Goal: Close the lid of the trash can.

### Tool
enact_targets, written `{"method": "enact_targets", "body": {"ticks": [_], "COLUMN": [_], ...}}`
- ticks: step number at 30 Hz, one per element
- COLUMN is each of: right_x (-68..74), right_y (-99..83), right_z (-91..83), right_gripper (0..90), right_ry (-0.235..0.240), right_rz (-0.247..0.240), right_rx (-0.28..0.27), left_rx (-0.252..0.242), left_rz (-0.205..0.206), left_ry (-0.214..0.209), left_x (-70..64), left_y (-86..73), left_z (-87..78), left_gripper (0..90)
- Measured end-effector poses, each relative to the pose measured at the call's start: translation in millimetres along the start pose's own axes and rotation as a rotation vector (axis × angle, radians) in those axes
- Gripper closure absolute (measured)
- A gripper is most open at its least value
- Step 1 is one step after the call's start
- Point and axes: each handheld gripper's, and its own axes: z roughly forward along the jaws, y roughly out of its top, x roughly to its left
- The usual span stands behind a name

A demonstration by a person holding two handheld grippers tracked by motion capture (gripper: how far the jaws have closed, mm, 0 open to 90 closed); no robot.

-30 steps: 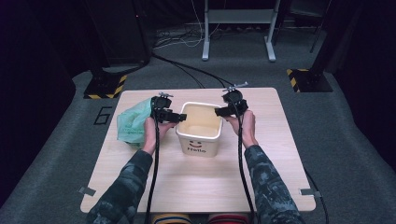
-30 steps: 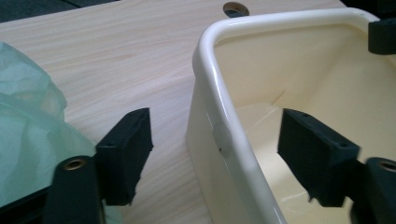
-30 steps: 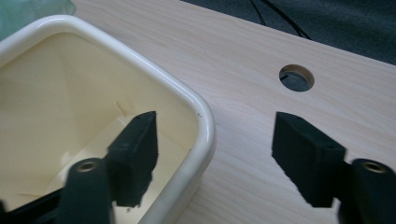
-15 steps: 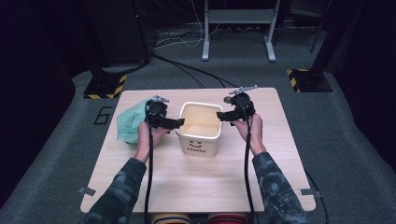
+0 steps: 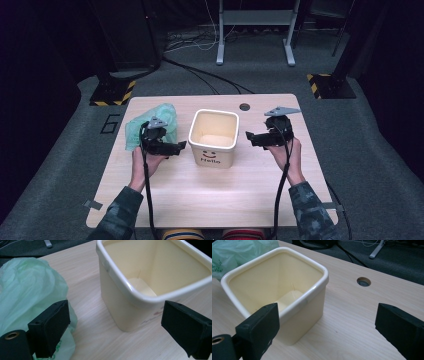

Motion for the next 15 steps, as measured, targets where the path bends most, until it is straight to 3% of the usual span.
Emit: {"method": "enact_targets", "body": {"ticks": [9,15], "right_x": [0.0,-0.8], "right_y": [-31.0,-60.4], "right_z": [-24.4,-40.8], "right_gripper": [4.2,3.7], "right_ry": [-0.038,-0.077], "right_rz": [-0.012,-0.014], "right_rx": [-0.018,-0.021], "left_rx": [-0.003,-0.015], "left_rz": [0.032,0.029], "left_ry": [0.025,0.075], "left_x": [2.0,7.4], "left_y": [-37.4,-75.8], "left_z": [-15.3,-31.3], "left_gripper": [7.0,6.7]}}
